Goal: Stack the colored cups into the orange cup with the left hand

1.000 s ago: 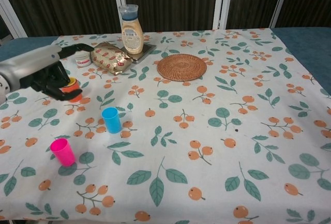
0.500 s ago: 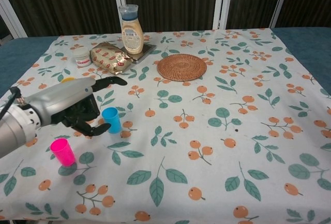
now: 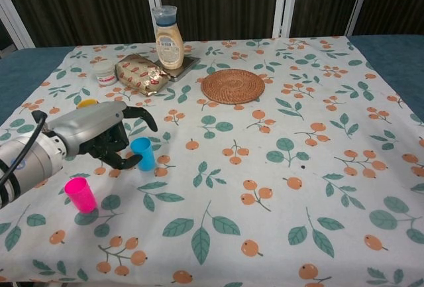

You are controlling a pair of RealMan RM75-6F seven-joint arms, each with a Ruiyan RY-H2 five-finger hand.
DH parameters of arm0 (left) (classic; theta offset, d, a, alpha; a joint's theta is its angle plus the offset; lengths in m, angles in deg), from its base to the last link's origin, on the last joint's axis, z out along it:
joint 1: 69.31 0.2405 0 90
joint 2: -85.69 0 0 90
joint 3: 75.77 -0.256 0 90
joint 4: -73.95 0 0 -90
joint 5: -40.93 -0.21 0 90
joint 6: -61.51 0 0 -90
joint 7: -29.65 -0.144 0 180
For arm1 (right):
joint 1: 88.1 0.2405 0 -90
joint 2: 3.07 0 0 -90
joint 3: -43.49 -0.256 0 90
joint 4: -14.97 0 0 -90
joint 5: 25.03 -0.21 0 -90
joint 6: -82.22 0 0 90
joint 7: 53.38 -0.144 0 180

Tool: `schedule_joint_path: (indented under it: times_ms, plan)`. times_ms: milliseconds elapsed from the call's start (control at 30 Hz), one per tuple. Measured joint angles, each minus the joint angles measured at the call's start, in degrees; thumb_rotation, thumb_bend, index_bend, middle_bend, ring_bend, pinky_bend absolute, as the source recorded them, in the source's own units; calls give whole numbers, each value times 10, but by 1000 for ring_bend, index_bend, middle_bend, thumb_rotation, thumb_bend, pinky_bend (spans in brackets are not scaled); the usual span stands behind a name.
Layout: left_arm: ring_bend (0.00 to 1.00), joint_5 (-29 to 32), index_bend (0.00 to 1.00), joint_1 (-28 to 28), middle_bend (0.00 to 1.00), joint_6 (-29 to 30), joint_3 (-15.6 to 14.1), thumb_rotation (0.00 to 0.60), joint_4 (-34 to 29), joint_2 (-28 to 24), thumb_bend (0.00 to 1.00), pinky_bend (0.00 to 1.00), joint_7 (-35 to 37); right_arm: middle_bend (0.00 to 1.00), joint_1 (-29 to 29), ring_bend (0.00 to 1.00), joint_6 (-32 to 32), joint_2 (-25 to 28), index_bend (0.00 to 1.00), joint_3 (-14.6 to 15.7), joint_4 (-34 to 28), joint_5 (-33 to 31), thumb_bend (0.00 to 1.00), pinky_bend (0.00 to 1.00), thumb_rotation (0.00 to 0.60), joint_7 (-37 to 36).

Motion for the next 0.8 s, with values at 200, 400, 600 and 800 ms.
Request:
schedule_joint_path:
  times_ms: [200,400,600,800]
  plan:
    - [1000,3,407,-1,1000,-4,-1,600,8,2,351,1000,5,0,0,0,-1,0,0,-1,0,-1,185,0,600,-1]
    - [1000,6,472,-3,1000,-10,0,600,16,4,350,1000,13,0,0,0,-1,0,0,-1,0,-1,185,0,600,-1]
    - [1000,3,566,-2,1000,-6,3,600,18,2,348,1000,20,0,0,0,0,1,0,-1,0,-1,185,0,600,-1]
    - [1000,-8,575,-3,1000,19,32,600,7,-18,349,1000,32,0,-1,0,-2,3,0,-1,0,-1,185,0,600,-6]
